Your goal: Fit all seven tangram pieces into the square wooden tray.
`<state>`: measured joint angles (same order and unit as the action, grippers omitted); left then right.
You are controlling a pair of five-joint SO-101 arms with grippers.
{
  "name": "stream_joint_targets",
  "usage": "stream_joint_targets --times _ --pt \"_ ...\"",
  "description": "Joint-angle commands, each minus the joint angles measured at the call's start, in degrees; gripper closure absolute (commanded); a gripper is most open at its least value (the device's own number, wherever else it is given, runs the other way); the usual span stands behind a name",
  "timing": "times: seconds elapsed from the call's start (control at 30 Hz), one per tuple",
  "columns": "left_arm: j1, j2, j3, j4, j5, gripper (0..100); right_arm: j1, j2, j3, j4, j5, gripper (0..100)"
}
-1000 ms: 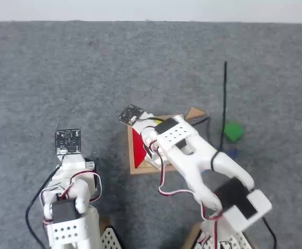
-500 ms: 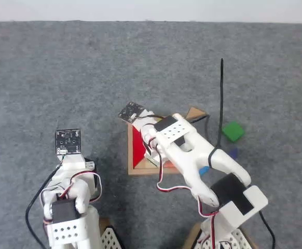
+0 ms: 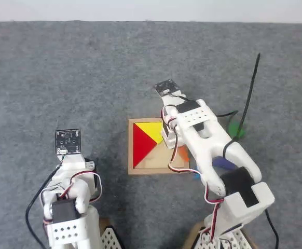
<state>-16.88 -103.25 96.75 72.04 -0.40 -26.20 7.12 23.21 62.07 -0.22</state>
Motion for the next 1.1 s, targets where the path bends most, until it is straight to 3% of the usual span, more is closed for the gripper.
stream_joint_targets --times 0.0,0.13,0.4,0.5,0.73,1.07 --pt "0.4 -1.0 -0.3 0.2 -0.3 96 -1.3 -0.3 -4.4 -1.4 -3.8 99.1" --pt "0.4 -1.0 -0.3 0.2 -0.3 96 -3.9 -0.2 -6.7 -2.3 -4.7 99.1" --pt "0.4 -1.0 -0.3 0.2 -0.3 96 -4.6 0.4 -5.5 -9.5 -16.3 98.6" --pt "0.4 -1.0 -0.3 0.2 -0.3 96 -4.8 0.4 -3.4 -10.7 -16.2 96.5" --pt "0.4 -1.0 -0.3 0.2 -0.3 96 -4.4 0.5 2.1 -16.1 -16.2 77.9" --pt "0.4 -1.0 -0.3 0.2 -0.3 96 3.3 -0.2 3.0 -16.8 -16.1 80.5"
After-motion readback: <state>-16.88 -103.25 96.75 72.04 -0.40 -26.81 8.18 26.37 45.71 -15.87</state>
